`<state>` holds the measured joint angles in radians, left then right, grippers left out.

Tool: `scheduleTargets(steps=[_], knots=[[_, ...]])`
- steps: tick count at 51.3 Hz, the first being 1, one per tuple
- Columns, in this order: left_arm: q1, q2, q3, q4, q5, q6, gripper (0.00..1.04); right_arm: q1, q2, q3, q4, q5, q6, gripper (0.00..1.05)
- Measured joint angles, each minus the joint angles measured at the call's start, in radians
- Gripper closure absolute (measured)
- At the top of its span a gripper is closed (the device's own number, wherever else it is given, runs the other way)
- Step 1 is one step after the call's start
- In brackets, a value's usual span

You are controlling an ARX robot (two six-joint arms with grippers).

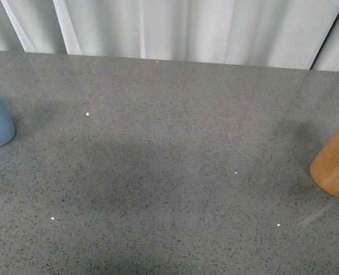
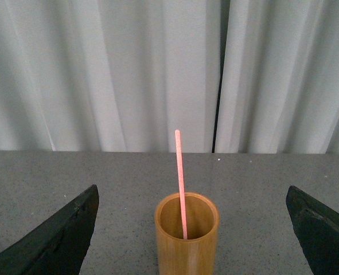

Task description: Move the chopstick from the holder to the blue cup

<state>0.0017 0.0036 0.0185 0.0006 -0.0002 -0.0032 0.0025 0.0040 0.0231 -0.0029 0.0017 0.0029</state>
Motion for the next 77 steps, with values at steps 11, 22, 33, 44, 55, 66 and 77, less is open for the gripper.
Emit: scheduleTargets(steps=[11, 22, 33, 44, 55, 66, 77], knots=[[0.0, 0.0, 0.0, 0.0, 0.0, 0.0, 0.07, 0.0, 0.0, 0.0, 0.0, 0.0, 0.0, 0.1], [0.0, 0.0, 0.0, 0.0, 0.0, 0.0, 0.07, 0.0, 0.0, 0.0, 0.0, 0.0, 0.0, 0.1], [0.0, 0.0, 0.0, 0.0, 0.0, 0.0, 0.07, 0.0, 0.0, 0.0, 0.0, 0.0, 0.0, 0.1], [0.0, 0.0, 0.0, 0.0, 0.0, 0.0, 0.07, 0.0, 0.0, 0.0, 0.0, 0.0, 0.0, 0.1], [0.0, 0.0, 0.0, 0.0, 0.0, 0.0, 0.07, 0.0, 0.0, 0.0, 0.0, 0.0, 0.0, 0.1], [-0.024, 0.031, 0.014, -0.049, -0.093, -0.037, 0.07, 0.0, 0.0, 0.0, 0.0, 0.0, 0.0, 0.1], [0.073, 0.438, 0.121, 0.068, -0.055, -0.093, 0.07, 0.0, 0.0, 0.0, 0.0, 0.0, 0.0, 0.1]])
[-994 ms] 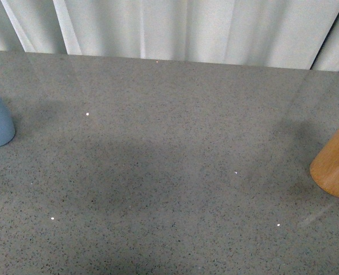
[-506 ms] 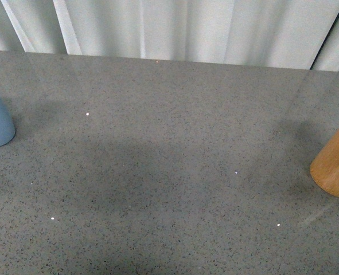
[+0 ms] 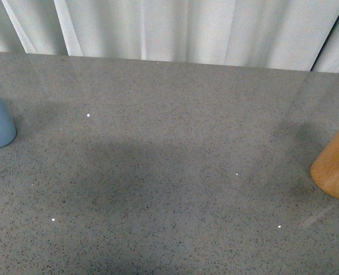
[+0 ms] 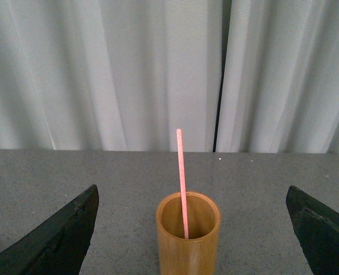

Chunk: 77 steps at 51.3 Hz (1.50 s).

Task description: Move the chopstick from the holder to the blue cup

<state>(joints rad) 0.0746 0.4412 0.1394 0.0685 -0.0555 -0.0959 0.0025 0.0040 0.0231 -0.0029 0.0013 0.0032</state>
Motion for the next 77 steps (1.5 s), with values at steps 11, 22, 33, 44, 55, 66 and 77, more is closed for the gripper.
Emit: scheduleTargets(steps=[11, 22, 33, 44, 55, 66, 77], knots=[[0.107, 0.586, 0.366, -0.108, 0.062, 0.127, 0.07, 0.0, 0.0, 0.0, 0.0, 0.0, 0.0, 0.1], [0.126, 0.941, 0.673, -0.272, 0.035, 0.232, 0.07, 0.0, 0.0, 0.0, 0.0, 0.0, 0.0, 0.1], [0.121, 1.163, 0.901, -0.351, -0.001, 0.27, 0.07, 0.0, 0.0, 0.0, 0.0, 0.0, 0.0, 0.1], [0.118, 1.315, 1.001, -0.359, -0.067, 0.268, 0.07, 0.0, 0.0, 0.0, 0.0, 0.0, 0.0, 0.1], [0.114, 1.378, 1.012, -0.34, -0.108, 0.268, 0.07, 0.0, 0.0, 0.0, 0.0, 0.0, 0.0, 0.1], [0.106, 1.431, 1.012, -0.309, -0.132, 0.268, 0.07, 0.0, 0.0, 0.0, 0.0, 0.0, 0.0, 0.1], [0.103, 1.495, 1.037, -0.29, -0.165, 0.269, 0.07, 0.0, 0.0, 0.0, 0.0, 0.0, 0.0, 0.1]])
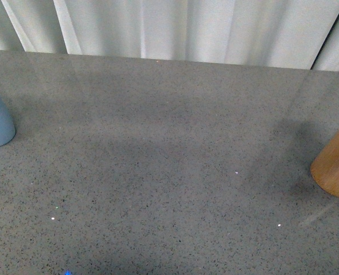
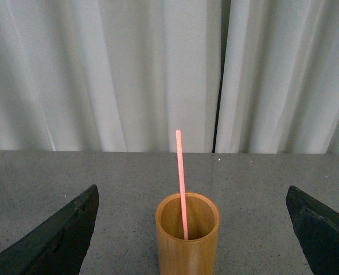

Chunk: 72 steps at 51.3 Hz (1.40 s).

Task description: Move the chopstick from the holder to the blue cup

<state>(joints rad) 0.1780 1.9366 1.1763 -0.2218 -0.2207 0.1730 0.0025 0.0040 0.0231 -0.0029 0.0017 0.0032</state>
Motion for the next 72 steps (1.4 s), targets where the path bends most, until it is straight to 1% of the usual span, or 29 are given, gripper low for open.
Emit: scheduleTargets(steps=[9, 12, 15, 17, 20, 22, 28, 35, 39, 44, 47, 51, 55, 63, 66, 69, 72], knots=[[-0.004, 0.016, 0.008, 0.004, -0.002, 0.014, 0.07, 0.0, 0.0, 0.0, 0.0, 0.0, 0.0, 0.1], [-0.009, 0.019, 0.008, 0.001, 0.008, 0.035, 0.17, 0.0, 0.0, 0.0, 0.0, 0.0, 0.0, 0.1], [-0.013, 0.02, 0.008, -0.006, 0.013, 0.048, 0.24, 0.0, 0.0, 0.0, 0.0, 0.0, 0.0, 0.1], [-0.02, 0.021, 0.01, -0.021, 0.02, 0.06, 0.32, 0.0, 0.0, 0.0, 0.0, 0.0, 0.0, 0.1], [-0.026, 0.023, 0.012, -0.031, 0.022, 0.07, 0.41, 0.0, 0.0, 0.0, 0.0, 0.0, 0.0, 0.1], [-0.032, 0.026, 0.017, -0.043, 0.033, 0.079, 0.48, 0.0, 0.0, 0.0, 0.0, 0.0, 0.0, 0.1], [-0.045, 0.031, 0.028, -0.072, 0.053, 0.085, 0.62, 0.0, 0.0, 0.0, 0.0, 0.0, 0.0, 0.1], [-0.081, 0.031, 0.037, -0.117, 0.091, 0.093, 0.91, 0.0, 0.0, 0.0, 0.0, 0.0, 0.0, 0.1], [-0.1, 0.026, 0.043, -0.138, 0.106, 0.1, 1.01, 0.0, 0.0, 0.0, 0.0, 0.0, 0.0, 0.1], [-0.135, 0.005, 0.051, -0.174, 0.127, 0.112, 1.01, 0.0, 0.0, 0.0, 0.0, 0.0, 0.0, 0.1], [-0.176, -0.029, 0.073, -0.215, 0.155, 0.114, 1.01, 0.0, 0.0, 0.0, 0.0, 0.0, 0.0, 0.1], [-0.256, -0.098, 0.122, -0.275, 0.188, 0.114, 1.01, 0.0, 0.0, 0.0, 0.0, 0.0, 0.0, 0.1], [-0.338, -0.144, 0.172, -0.311, 0.199, 0.103, 1.01, 0.0, 0.0, 0.0, 0.0, 0.0, 0.0, 0.1], [-0.472, -0.172, 0.203, -0.325, 0.202, 0.072, 1.01, 0.0, 0.0, 0.0, 0.0, 0.0, 0.0, 0.1], [-0.548, -0.169, 0.191, -0.32, 0.207, 0.048, 1.01, 0.0, 0.0, 0.0, 0.0, 0.0, 0.0, 0.1], [-0.607, -0.159, 0.171, -0.306, 0.206, 0.027, 1.01, 0.0, 0.0, 0.0, 0.0, 0.0, 0.0, 0.1], [-0.641, -0.148, 0.155, -0.29, 0.206, 0.01, 1.01, 0.0, 0.0, 0.0, 0.0, 0.0, 0.0, 0.1]])
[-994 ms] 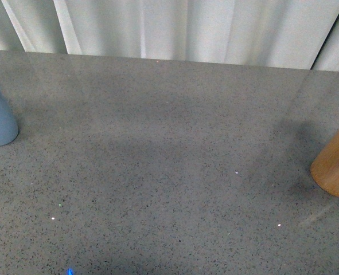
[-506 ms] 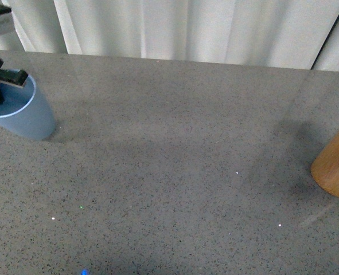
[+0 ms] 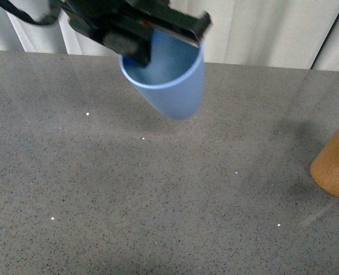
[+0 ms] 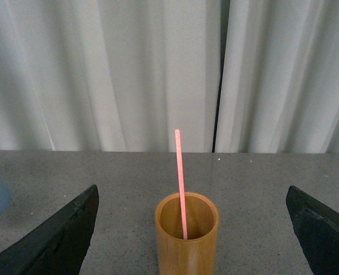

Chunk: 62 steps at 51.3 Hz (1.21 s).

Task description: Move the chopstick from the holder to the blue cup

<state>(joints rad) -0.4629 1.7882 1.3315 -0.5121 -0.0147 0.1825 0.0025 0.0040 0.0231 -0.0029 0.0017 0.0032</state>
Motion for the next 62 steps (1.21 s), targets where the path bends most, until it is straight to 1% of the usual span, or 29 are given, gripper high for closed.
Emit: scheduleTargets(steps=[5, 9, 14, 27, 33, 48, 49, 57, 61, 62], knots=[[-0.076, 0.039, -0.031, 0.034, -0.009, -0.034, 1.01, 0.0, 0.0, 0.0, 0.0, 0.0, 0.0, 0.1], [-0.119, 0.08, -0.039, 0.056, -0.024, -0.051, 1.01, 0.0, 0.0, 0.0, 0.0, 0.0, 0.0, 0.1], [-0.149, 0.121, -0.047, 0.074, -0.046, -0.061, 1.01, 0.0, 0.0, 0.0, 0.0, 0.0, 0.0, 0.1], [-0.159, 0.18, -0.069, 0.112, -0.084, -0.076, 1.01, 0.0, 0.0, 0.0, 0.0, 0.0, 0.0, 0.1], [-0.157, 0.201, -0.086, 0.137, -0.124, -0.077, 1.01, 0.0, 0.0, 0.0, 0.0, 0.0, 0.0, 0.1], [-0.153, 0.213, -0.098, 0.151, -0.119, -0.088, 1.01, 0.0, 0.0, 0.0, 0.0, 0.0, 0.0, 0.1], [-0.153, 0.213, -0.098, 0.15, -0.117, -0.09, 1.01, 0.0, 0.0, 0.0, 0.0, 0.0, 0.0, 0.1], [-0.154, 0.214, -0.098, 0.144, -0.113, -0.095, 0.78, 0.0, 0.0, 0.0, 0.0, 0.0, 0.0, 0.1], [-0.154, 0.214, -0.095, 0.143, -0.114, -0.101, 0.69, 0.0, 0.0, 0.0, 0.0, 0.0, 0.0, 0.1], [-0.154, 0.214, -0.091, 0.139, -0.113, -0.103, 0.64, 0.0, 0.0, 0.0, 0.0, 0.0, 0.0, 0.1]])
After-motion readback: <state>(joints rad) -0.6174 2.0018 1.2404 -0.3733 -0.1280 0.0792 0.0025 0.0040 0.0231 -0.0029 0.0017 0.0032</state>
